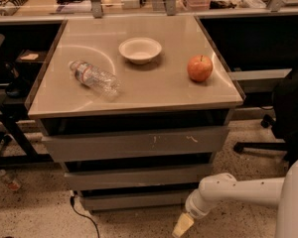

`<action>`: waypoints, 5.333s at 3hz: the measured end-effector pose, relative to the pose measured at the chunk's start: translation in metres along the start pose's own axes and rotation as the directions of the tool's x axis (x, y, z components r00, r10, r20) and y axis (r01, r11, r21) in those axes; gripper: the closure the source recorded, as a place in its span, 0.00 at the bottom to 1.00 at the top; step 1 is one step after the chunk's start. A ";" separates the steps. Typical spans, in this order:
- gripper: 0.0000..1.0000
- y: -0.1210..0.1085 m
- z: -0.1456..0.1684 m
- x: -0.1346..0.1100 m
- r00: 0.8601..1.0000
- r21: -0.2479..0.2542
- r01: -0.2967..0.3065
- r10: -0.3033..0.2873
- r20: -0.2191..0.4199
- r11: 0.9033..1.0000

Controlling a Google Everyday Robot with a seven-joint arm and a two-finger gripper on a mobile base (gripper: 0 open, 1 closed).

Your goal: Open bottom drawer

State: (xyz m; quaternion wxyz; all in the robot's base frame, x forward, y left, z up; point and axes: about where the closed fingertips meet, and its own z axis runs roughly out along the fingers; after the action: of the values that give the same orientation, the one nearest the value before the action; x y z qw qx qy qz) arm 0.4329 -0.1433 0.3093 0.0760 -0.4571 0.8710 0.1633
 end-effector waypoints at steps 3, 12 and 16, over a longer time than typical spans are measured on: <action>0.00 -0.056 0.060 -0.023 0.996 0.033 0.020 -0.023 0.090 0.999; 0.00 -0.022 0.075 0.026 0.990 -0.070 -0.081 0.073 -0.121 0.994; 0.00 -0.043 0.116 -0.005 0.995 -0.115 -0.025 0.014 -0.094 0.993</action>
Offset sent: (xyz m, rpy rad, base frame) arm 0.0760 0.0121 -0.0700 0.0581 -0.1145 -0.0053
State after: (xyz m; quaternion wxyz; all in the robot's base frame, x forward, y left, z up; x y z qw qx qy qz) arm 0.4693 -0.1213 0.1925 0.0069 -0.4591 0.8671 0.1930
